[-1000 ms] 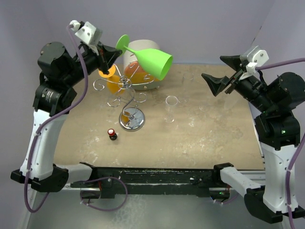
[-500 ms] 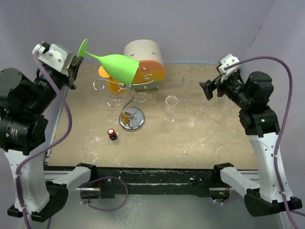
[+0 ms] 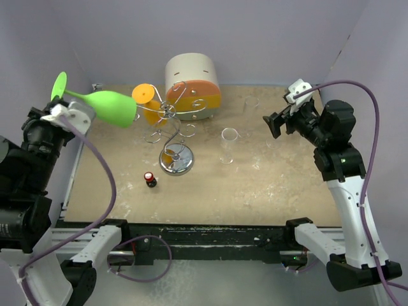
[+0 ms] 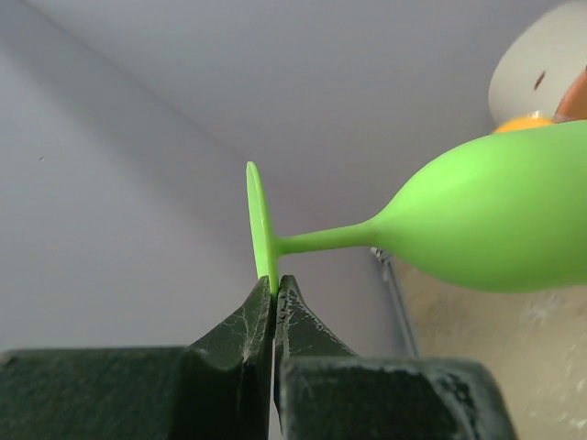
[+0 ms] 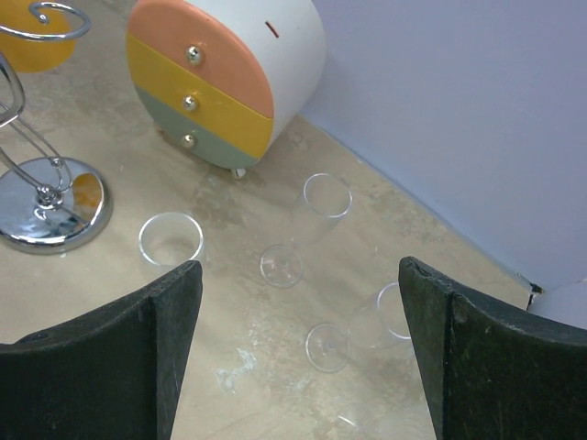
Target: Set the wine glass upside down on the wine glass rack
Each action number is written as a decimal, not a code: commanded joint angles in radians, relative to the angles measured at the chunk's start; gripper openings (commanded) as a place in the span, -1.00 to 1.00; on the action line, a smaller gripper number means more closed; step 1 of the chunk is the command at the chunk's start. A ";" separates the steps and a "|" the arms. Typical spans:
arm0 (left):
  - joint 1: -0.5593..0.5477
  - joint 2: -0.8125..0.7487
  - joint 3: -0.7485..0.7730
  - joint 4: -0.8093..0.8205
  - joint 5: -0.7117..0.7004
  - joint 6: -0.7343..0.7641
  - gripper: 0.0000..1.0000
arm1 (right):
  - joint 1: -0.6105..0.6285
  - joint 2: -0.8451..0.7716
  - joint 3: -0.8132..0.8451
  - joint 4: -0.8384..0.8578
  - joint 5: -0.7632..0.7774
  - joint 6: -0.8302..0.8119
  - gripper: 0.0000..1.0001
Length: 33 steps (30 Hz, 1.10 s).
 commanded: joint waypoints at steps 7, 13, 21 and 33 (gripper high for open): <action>-0.001 0.009 -0.222 -0.177 -0.009 0.512 -1.00 | -0.003 -0.008 -0.025 0.056 -0.031 -0.010 0.79; -0.039 0.036 -0.249 -0.210 0.121 0.639 -1.00 | -0.003 -0.002 -0.033 0.057 -0.041 -0.011 0.79; -0.072 0.082 -0.248 -0.270 0.328 0.773 -1.00 | -0.006 -0.004 -0.048 0.061 -0.051 -0.016 0.79; -0.107 0.175 -0.245 -0.274 0.423 0.913 -1.00 | -0.015 -0.006 -0.062 0.064 -0.069 -0.022 0.78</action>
